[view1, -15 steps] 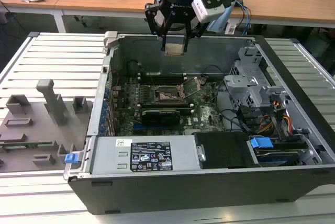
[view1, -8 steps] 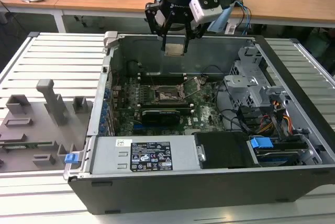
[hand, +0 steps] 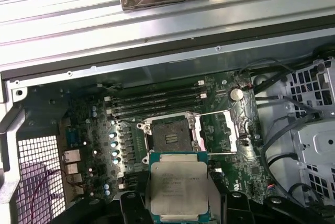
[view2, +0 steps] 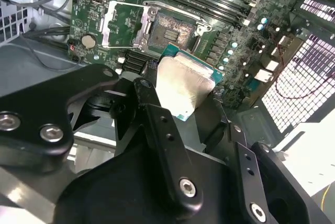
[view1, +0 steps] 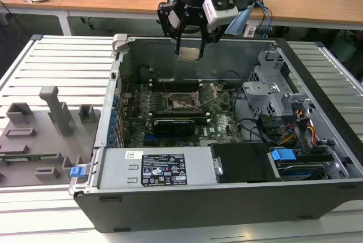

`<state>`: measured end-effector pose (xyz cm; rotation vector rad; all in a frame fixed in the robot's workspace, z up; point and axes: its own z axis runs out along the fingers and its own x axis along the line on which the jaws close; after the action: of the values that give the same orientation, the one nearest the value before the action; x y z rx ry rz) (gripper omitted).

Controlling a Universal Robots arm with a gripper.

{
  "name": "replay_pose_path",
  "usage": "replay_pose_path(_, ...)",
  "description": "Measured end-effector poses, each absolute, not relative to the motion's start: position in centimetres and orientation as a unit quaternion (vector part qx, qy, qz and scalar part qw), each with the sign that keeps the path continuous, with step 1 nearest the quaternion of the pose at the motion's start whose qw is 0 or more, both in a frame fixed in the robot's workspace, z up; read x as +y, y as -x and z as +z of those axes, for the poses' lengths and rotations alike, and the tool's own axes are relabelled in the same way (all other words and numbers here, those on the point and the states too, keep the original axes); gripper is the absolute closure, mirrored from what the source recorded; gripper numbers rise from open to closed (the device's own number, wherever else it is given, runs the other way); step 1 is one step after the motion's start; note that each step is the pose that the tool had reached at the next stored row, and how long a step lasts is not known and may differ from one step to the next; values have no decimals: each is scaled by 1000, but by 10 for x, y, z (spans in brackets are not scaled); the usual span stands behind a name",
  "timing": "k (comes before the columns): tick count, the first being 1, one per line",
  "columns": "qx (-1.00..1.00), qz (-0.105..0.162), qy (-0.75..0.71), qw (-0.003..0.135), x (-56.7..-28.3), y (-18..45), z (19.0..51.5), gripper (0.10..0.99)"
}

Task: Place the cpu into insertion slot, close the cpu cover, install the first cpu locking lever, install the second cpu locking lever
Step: 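Place the cpu into insertion slot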

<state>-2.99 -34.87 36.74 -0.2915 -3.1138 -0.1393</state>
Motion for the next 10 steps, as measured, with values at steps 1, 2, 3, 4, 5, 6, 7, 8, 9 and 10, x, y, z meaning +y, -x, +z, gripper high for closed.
replay_pose_path(1, -994, -44, 96, 5, -349, 30, 367, 557)
replay_pose_path(2, -994, -44, 97, 5, -349, 30, 367, 557)
replay_pose_path(3, -994, -44, 99, 5, -349, 30, 367, 557)
replay_pose_path(4, -994, -45, 101, 5, -349, 30, 367, 557)
replay_pose_path(5, -994, -44, 102, 5, -349, 30, 366, 557)
replay_pose_path(6, -994, -43, 102, 5, -349, 30, 366, 557)
replay_pose_path(7, -994, -43, 102, 5, -349, 30, 366, 557)
replay_pose_path(8, -994, -43, 102, 5, -349, 30, 366, 557)
replay_pose_path(9, -994, -43, 102, 5, -349, 30, 366, 557)
replay_pose_path(10, -994, -43, 103, 5, -349, 30, 366, 557)
